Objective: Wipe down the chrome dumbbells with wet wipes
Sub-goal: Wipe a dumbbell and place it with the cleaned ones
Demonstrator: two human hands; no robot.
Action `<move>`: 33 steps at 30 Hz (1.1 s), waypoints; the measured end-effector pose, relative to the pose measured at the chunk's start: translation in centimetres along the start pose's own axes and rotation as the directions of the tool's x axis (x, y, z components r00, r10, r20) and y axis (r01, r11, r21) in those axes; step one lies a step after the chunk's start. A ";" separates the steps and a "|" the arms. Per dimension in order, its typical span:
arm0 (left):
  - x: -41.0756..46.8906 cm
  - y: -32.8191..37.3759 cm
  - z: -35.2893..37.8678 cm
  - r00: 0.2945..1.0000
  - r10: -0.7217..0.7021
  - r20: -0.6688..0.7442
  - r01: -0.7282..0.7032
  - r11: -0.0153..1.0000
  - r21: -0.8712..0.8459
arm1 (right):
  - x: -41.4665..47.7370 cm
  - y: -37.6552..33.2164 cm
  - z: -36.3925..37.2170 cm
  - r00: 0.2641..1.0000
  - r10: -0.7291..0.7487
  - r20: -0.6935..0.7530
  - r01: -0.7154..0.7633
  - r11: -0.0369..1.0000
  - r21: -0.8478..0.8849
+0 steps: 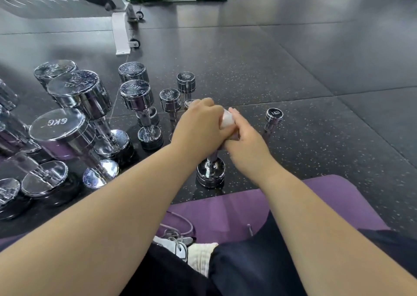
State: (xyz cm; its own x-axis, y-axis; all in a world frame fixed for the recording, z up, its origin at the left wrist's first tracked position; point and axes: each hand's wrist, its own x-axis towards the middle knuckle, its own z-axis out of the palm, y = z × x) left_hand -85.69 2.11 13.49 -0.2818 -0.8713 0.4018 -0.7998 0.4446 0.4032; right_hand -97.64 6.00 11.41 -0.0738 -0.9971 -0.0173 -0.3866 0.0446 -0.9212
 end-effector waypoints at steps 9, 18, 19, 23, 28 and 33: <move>-0.8 -1.3 0.4 0.990 0.125 0.068 -0.134 0.980 0.146 | 2.6 0.5 -0.9 0.962 0.273 0.019 -0.220 0.729 0.648; 1.3 -0.7 0.9 0.948 -0.126 0.291 0.092 0.988 0.128 | 3.5 2.0 -0.8 0.896 0.364 0.253 -0.386 0.359 0.850; 0.3 -1.0 0.5 0.956 -0.092 0.280 0.077 0.995 0.063 | 3.6 2.1 -0.7 0.896 0.361 0.260 -0.393 0.366 0.844; -2.1 0.5 0.4 0.929 0.056 0.365 -0.123 0.979 0.162 | 3.8 2.1 -0.3 0.906 0.348 0.241 -0.386 0.445 0.808; 2.5 -0.1 1.3 0.884 -0.221 0.413 0.123 0.960 0.251 | 3.5 2.2 0.2 0.916 0.321 0.240 -0.367 0.432 0.824; -2.6 -1.7 0.7 0.933 0.209 0.292 -0.282 0.931 0.232 | 3.8 2.4 0.3 0.921 0.323 0.217 -0.358 0.488 0.796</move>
State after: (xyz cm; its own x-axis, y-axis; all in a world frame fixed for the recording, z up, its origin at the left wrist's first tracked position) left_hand -84.03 3.47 11.19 -0.5852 -0.7807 0.2193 -0.7884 0.6110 0.0714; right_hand -98.57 2.29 8.98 0.0066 -0.9177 -0.3973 0.5694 0.3300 -0.7529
